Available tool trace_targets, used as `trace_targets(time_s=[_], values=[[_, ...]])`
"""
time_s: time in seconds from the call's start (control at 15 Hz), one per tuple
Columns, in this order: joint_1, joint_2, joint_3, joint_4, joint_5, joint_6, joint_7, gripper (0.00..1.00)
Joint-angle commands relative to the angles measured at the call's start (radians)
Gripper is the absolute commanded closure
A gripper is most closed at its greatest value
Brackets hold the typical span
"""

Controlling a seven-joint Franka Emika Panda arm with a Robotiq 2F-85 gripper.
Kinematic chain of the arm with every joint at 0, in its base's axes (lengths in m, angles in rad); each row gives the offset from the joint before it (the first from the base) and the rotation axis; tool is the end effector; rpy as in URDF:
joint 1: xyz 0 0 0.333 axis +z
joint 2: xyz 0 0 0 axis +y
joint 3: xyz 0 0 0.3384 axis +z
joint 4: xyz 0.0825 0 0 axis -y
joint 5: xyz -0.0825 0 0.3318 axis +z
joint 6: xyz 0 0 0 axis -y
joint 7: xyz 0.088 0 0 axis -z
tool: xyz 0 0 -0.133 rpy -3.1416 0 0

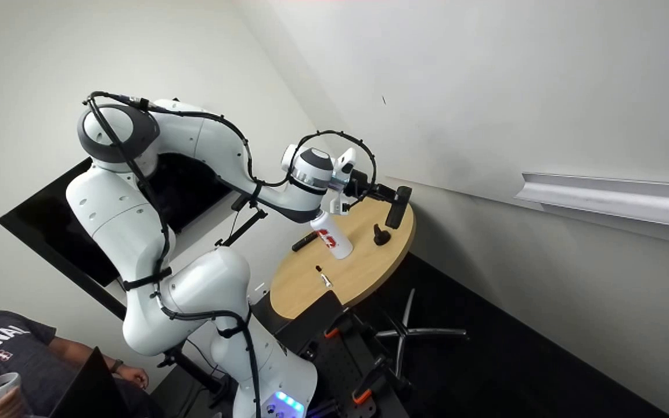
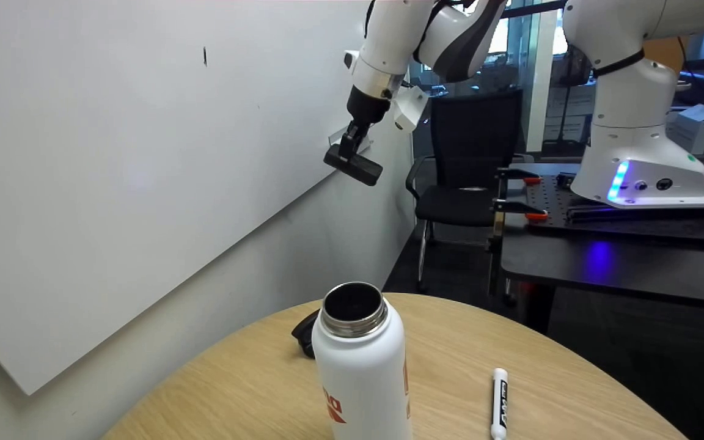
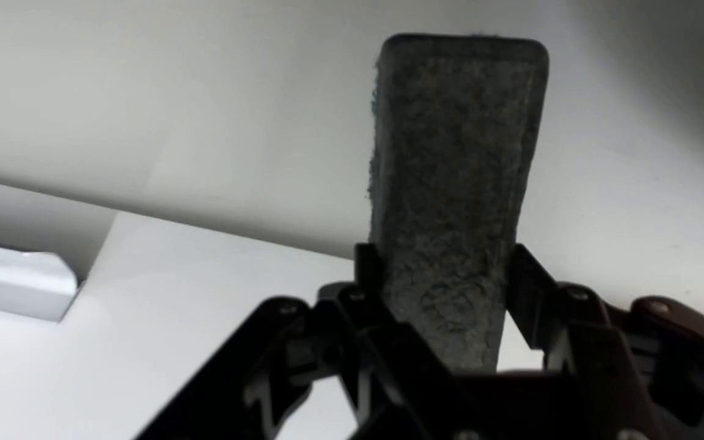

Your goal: Pick up the whiteboard eraser and put it on the whiteboard

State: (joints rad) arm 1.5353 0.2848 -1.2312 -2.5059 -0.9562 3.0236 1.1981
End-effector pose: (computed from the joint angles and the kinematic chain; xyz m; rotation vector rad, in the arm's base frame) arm 0.4249 0.1949 0.3032 2.8152 0.1604 0.8014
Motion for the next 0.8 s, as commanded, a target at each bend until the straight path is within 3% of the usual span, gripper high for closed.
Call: trace_targets(time_s=[0.0,0.13,0.33,0.4,0.47,0.53,0.6,0.67,0.73], values=[[0.052,0.065,-0.205,0.042,-0.074,0.058,0.131,0.72],[0.063,0.092,-0.340,0.046,-0.092,0.111,0.167,0.72],[0.053,0.115,-0.501,0.028,-0.112,0.198,0.117,0.72],[0.043,0.167,-0.531,0.002,0.000,0.260,0.007,0.72],[0.033,0.163,-0.554,-0.013,0.027,0.295,-0.061,0.72],[0.035,0.100,-0.592,-0.007,-0.094,0.301,-0.045,0.72],[0.024,0.093,-0.608,-0.016,-0.104,0.340,-0.100,0.72],[0.030,0.102,-0.573,0.002,-0.066,0.274,-0.047,0.72],[0.029,0.102,-0.582,-0.002,-0.072,0.282,-0.053,0.47]])
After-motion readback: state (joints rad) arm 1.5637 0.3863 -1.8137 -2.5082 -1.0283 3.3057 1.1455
